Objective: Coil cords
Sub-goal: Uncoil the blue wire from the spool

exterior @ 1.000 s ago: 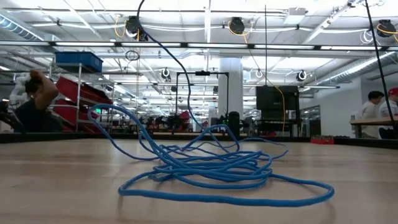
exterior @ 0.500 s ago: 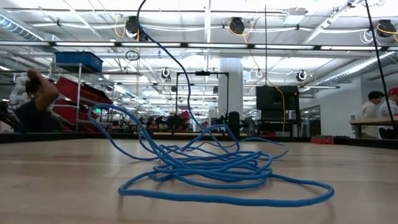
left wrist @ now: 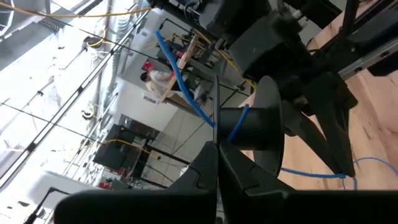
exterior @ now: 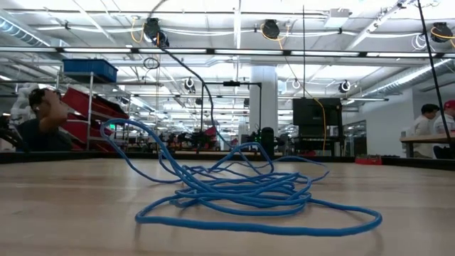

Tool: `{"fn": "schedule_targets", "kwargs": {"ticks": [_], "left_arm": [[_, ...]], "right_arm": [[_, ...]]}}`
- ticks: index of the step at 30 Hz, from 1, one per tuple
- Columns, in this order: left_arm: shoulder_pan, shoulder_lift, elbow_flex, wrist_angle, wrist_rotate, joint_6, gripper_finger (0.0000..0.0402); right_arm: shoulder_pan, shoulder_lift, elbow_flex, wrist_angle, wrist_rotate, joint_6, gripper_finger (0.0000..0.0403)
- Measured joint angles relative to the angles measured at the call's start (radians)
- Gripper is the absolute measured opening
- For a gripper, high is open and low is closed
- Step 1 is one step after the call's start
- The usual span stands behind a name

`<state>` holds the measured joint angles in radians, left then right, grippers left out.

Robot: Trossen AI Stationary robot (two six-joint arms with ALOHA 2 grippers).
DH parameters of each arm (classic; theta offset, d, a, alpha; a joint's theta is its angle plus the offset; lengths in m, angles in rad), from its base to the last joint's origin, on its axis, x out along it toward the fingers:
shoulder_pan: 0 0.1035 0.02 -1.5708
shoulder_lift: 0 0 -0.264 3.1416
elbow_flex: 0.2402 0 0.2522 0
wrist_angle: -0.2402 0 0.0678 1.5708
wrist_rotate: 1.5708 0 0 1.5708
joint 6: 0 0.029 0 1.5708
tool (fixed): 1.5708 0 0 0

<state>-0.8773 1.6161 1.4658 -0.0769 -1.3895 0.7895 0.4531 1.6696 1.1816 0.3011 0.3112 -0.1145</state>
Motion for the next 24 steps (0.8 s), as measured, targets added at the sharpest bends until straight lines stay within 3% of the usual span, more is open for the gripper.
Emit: {"fn": "schedule_targets", "kwargs": {"ticks": [6, 13, 24], "left_arm": [[-0.007, 0.0, 0.0, 0.0, -0.001, 0.001, 0.0002], [-0.011, 0.0, 0.0, 0.0, -0.001, 0.001, 0.0002], [-0.013, 0.0, 0.0, -0.001, -0.001, 0.001, 0.0002]], "right_arm": [[0.03, -0.093, 0.0, -0.184, 0.006, 0.056, 0.0001], [0.099, -0.188, 0.0, -0.349, 0.168, 0.08, 0.0], [0.169, -0.256, 0.0, -0.379, 0.19, 0.079, 0.0]]}}
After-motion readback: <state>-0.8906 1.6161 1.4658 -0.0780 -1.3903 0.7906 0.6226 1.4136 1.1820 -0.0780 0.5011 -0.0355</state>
